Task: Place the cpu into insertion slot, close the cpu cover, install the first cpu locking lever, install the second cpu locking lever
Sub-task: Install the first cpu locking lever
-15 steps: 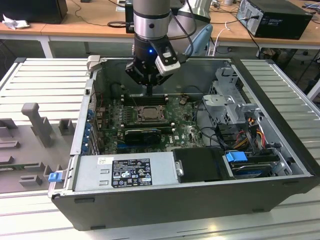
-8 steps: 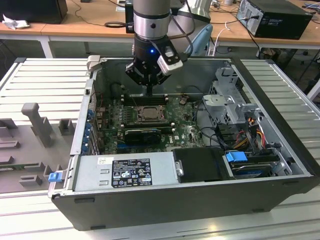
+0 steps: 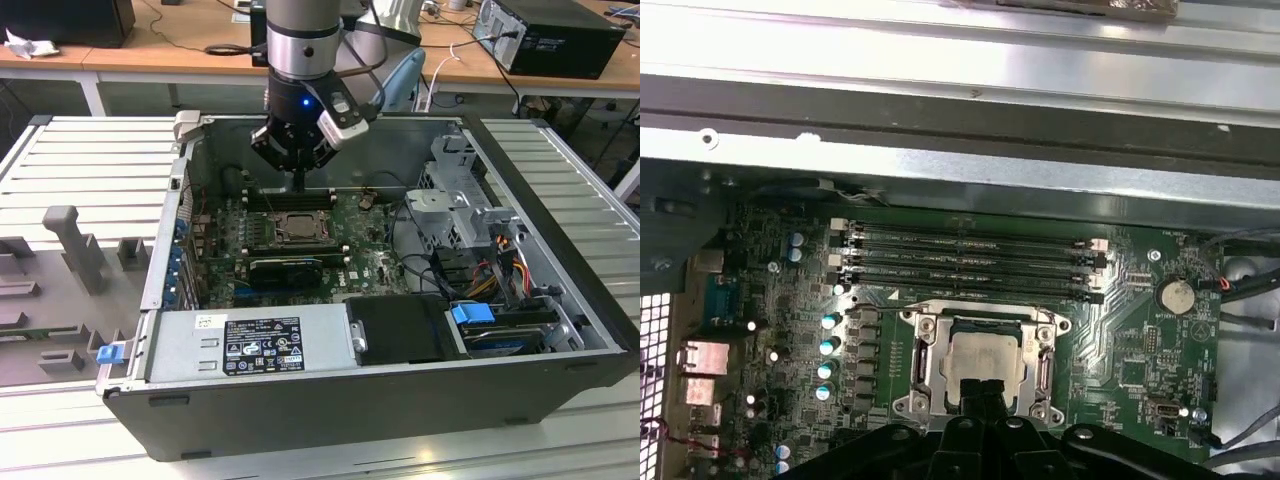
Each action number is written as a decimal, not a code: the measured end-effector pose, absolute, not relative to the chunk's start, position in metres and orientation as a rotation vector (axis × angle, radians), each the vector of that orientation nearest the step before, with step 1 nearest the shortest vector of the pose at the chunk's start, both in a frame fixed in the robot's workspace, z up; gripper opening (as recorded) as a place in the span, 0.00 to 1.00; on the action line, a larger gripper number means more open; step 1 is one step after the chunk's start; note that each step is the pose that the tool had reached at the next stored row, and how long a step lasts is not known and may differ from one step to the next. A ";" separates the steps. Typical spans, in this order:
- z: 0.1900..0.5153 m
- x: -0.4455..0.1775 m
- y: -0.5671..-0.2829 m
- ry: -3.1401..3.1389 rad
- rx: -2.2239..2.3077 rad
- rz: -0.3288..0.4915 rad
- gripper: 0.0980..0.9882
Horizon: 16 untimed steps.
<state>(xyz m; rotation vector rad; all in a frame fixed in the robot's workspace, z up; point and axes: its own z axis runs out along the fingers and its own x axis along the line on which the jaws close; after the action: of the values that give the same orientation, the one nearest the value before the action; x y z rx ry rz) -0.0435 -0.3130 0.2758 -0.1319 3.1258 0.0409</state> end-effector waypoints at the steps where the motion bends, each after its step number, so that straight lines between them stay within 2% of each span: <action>1: 0.276 -0.044 -0.313 3.125 -0.155 0.041 0.01; 6: 0.275 -0.051 -0.313 3.122 -0.218 0.042 0.01; 16: 0.264 -0.109 -0.310 3.122 -0.211 0.041 0.01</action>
<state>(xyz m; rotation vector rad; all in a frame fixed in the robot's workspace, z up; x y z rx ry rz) -0.1086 -0.3101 0.2641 -0.2111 3.1222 0.0413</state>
